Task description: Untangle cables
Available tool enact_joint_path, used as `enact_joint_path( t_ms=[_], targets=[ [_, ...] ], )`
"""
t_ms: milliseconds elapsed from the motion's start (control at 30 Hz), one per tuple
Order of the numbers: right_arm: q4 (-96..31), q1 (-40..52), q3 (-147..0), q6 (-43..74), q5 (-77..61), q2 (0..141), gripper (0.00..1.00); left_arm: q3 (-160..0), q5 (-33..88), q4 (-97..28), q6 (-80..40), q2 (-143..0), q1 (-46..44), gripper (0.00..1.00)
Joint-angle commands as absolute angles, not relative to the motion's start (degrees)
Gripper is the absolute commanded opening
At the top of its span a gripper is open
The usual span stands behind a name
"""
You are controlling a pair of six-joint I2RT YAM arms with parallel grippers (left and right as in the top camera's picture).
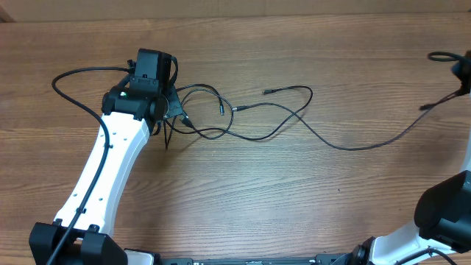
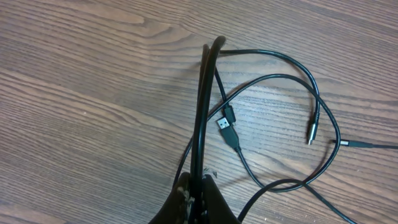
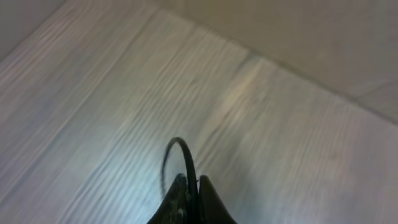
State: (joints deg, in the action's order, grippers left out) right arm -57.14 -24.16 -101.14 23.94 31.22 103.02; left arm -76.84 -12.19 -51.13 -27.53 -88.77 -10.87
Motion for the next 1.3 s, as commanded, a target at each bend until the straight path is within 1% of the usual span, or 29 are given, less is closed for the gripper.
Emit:
enact_joint_path(
  t_ms=[0,133,267,300,333,367,400,433,500,600,733,867,1100,1267],
  targets=[
    [-57.7,-26.2,-104.8,25.5,36.4,102.0,0.04,-77.1,-12.0,-51.1,-28.3,-88.7,-11.3,0.04],
    [-58.0,-27.1,-105.1,25.8,30.2,102.0,0.04,-77.1,-12.0,-51.1,-28.3,-88.7,-11.3,0.04],
    [-58.3,-26.8,-104.9,22.3,16.9,102.0,0.1,-77.1,-12.0,-51.1,-28.3,-88.7,-11.3,0.04],
    [-58.4,-26.5,-104.9,20.2,12.5,102.0,0.17,-77.1,-12.0,-51.2,-28.3,-88.7,-11.3,0.04],
    [-58.6,-26.2,-104.9,18.1,8.9,102.0,0.28,-77.1,-12.0,-51.2,-28.3,-88.7,-11.3,0.04],
    [-59.3,-25.8,-104.9,15.7,4.9,102.0,0.43,-77.1,-12.0,-51.2,-28.3,-88.7,-11.3,0.04],
    [-60.5,-25.3,-104.9,13.9,1.1,102.0,0.55,-77.1,-12.0,-51.2,-28.3,-88.7,-11.3,0.04],
    [-62.1,-24.7,-104.9,12.5,-1.8,102.0,0.61,-77.1,-12.0,-51.2,-28.3,-88.7,-11.3,0.04],
    [-65.9,-23.2,-104.8,11.8,-4.7,102.0,0.67,-77.1,-12.0,-51.1,-28.3,-88.7,-11.3,0.04],
    [-71.5,-20.6,-103.8,11.6,-5.2,102.0,0.75,-77.1,-12.0,-51.1,-28.3,-88.7,-11.3,0.04],
    [-76.0,-16.3,-99.5,11.4,-5.3,102.0,0.77,-77.1,-12.0,-51.1,-28.3,-88.7,-11.3,0.04],
    [-73.9,-10.5,-92.2,11.5,-5.7,102.1,0.77,-77.1,-12.0,-51.0,-28.3,-88.7,-11.3,0.04],
    [-60.6,1.0,-78.5,12.4,-5.9,102.1,0.76,-77.1,-12.0,-50.9,-28.3,-88.7,-11.3,0.04],
    [-48.6,9.1,-71.7,16.5,-5.4,102.1,0.74,-77.1,-12.0,-50.9,-28.3,-88.7,-11.3,0.04]
  ],
)
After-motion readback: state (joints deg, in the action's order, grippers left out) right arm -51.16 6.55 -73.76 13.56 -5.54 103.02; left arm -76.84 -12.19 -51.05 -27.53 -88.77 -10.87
